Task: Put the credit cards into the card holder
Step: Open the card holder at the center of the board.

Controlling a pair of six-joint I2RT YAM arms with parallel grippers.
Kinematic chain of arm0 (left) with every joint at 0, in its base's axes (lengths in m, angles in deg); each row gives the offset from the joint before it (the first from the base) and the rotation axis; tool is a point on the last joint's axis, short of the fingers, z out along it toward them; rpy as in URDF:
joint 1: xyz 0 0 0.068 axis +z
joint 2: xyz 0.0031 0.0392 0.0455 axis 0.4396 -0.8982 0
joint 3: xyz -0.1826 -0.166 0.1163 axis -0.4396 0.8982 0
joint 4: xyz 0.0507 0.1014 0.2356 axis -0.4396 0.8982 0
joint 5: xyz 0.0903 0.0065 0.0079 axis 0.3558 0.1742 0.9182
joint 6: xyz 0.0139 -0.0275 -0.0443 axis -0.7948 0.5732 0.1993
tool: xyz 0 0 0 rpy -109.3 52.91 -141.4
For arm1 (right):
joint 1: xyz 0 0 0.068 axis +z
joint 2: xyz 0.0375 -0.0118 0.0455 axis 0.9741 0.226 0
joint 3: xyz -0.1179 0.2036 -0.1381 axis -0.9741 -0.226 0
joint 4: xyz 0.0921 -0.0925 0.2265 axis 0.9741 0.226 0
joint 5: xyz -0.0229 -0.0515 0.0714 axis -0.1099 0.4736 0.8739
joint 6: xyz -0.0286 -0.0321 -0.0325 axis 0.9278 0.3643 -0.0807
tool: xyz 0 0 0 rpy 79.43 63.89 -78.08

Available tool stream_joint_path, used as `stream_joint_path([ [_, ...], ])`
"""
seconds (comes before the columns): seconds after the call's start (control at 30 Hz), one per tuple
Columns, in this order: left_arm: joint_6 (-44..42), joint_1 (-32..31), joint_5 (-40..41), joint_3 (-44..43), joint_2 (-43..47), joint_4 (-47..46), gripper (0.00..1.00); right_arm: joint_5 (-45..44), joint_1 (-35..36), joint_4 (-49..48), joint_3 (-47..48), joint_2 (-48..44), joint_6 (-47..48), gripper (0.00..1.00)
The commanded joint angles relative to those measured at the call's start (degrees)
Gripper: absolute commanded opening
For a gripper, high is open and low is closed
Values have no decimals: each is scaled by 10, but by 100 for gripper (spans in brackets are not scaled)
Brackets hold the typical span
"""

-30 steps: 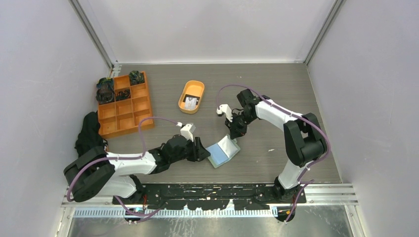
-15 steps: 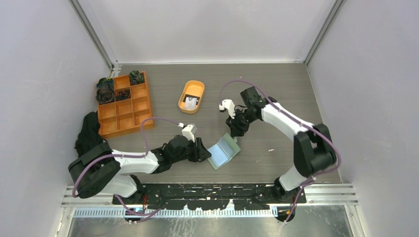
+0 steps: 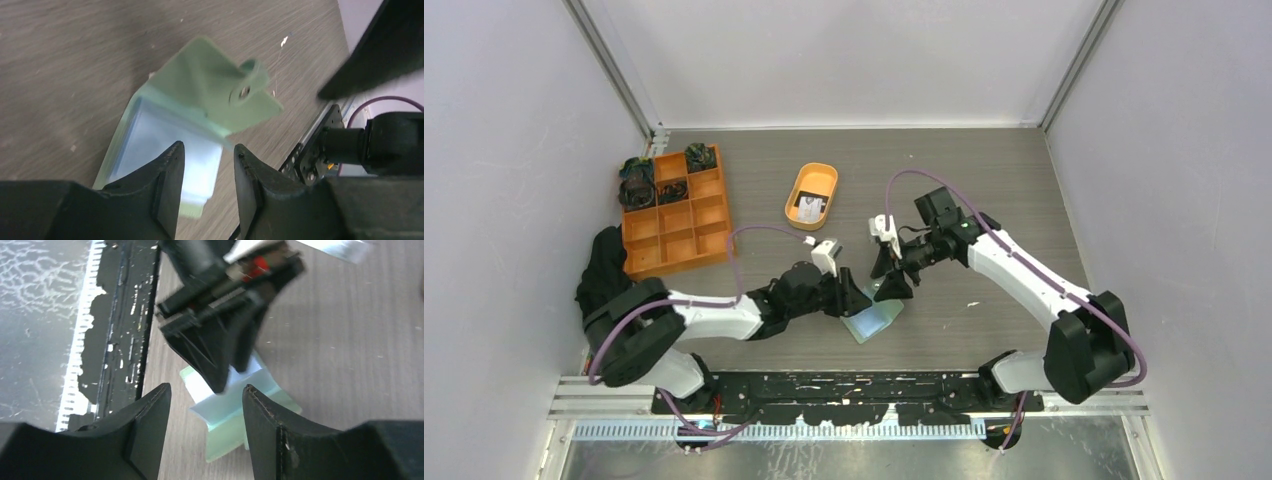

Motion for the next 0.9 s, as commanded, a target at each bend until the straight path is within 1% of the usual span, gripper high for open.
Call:
stream_joint_path([
  [0.0, -14, -2, -10, -64, -84, -78, 40, 36, 8, 67, 16, 16, 83, 59],
  [0.1, -15, -2, 2, -101, -140, -88, 36, 18, 9, 92, 17, 9, 122, 57],
  [0.13, -17, -1, 9, -112, -156, -89, 31, 12, 9, 100, 14, 9, 141, 56],
  [0.2, -11, 5, 11, -131, -192, -89, 18, -1, 9, 120, 8, 15, 195, 52],
  [0.23, -2, 10, 11, -138, -206, -92, 14, -6, 9, 133, 6, 19, 226, 50],
  [0.3, 14, 21, -1, -149, -231, -107, 13, -20, 11, 155, 1, 30, 278, 42],
  [0.37, 35, 31, -23, -155, -253, -125, 15, -49, 19, 150, -8, 36, 300, 36],
  [0.43, 53, 38, -36, -156, -263, -144, 20, -83, 28, 128, -23, 39, 309, 32],
  [0.5, 65, 41, -38, -153, -264, -156, 27, -120, 41, 96, -38, 41, 303, 30],
  [0.57, 69, 45, -37, -150, -257, -159, 32, -162, 55, 56, -50, 47, 281, 29],
  [0.67, 71, 51, -29, -140, -237, -158, 37, -234, 73, 18, -62, 67, 268, 26],
  [0.8, 65, 62, -5, -113, -189, -160, 40, -292, 86, -1, -70, 97, 268, 26],
  [0.87, 51, 64, 10, -99, -149, -148, 41, -314, 88, -3, -68, 108, 267, 25],
])
